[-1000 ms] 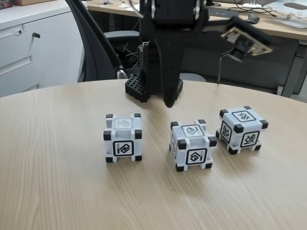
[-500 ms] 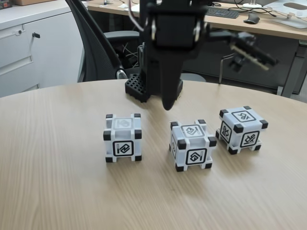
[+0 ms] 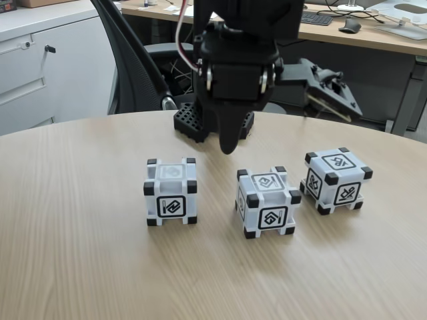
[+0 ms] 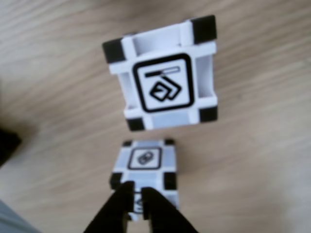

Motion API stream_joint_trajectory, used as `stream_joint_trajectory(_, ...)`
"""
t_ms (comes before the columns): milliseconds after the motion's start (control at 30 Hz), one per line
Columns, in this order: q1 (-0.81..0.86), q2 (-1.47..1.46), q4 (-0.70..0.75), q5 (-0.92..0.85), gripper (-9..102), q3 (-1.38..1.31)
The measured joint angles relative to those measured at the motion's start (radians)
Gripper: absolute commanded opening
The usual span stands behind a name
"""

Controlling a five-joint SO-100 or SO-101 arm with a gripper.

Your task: Stack cubes from left to right.

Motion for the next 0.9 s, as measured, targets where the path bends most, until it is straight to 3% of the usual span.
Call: stream_joint_trajectory(900, -0.066, 0.000, 0.000, 0.055, 0, 0.000)
